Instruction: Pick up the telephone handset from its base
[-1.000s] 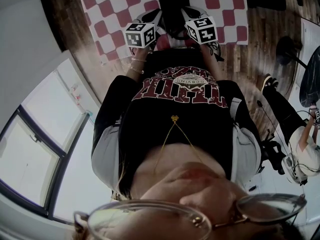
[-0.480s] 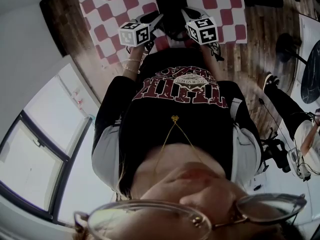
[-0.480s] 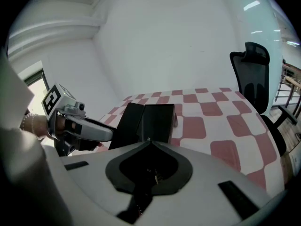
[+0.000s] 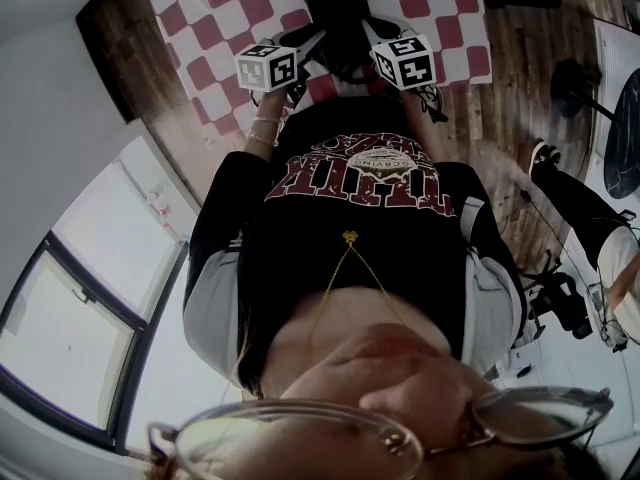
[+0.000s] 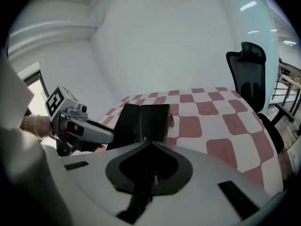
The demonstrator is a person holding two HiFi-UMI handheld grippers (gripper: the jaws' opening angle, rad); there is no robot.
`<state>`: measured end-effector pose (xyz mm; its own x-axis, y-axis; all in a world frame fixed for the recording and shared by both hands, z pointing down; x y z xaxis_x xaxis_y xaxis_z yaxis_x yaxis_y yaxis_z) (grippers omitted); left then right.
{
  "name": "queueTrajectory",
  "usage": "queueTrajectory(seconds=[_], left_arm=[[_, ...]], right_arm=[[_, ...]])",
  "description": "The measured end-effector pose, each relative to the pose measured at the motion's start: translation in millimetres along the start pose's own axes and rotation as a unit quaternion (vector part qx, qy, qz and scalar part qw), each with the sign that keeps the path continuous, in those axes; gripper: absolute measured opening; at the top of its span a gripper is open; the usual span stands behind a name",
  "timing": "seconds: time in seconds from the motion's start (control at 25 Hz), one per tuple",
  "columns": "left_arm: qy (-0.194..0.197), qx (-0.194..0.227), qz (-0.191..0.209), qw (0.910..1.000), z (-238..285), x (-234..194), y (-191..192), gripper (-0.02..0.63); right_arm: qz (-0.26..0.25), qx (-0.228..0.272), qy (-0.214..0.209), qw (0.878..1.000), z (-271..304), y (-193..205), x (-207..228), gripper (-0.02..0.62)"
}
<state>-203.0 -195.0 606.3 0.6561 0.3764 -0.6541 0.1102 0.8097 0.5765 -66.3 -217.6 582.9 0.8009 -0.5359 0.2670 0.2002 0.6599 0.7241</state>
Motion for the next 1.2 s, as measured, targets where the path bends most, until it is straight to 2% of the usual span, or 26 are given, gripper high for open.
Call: queueTrajectory(seconds=[0.72, 1.2], left_arm=[[0.035, -0.027, -0.011, 0.9989, 15, -1, 0, 0.107], [0.024, -0.029, -0.016, 0.9992, 17, 1, -2, 0.107]], right_arm=[[0.022, 0.002, 0.029, 0.999, -13, 4, 7, 0.020], [0.034, 0.002, 0.039, 0.999, -19, 9, 9, 0.020]])
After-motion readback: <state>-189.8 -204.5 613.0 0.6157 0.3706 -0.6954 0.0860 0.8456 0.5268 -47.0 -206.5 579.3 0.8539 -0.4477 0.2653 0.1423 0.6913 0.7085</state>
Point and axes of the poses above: the fingertips, and each gripper's own axes: z forward along the fingers, x to its right, y out of its underside, the point moved 4 cm from there along -z, backward along the fingers, and after that the axes turned 4 degrees about x, right-handed, at the moved point
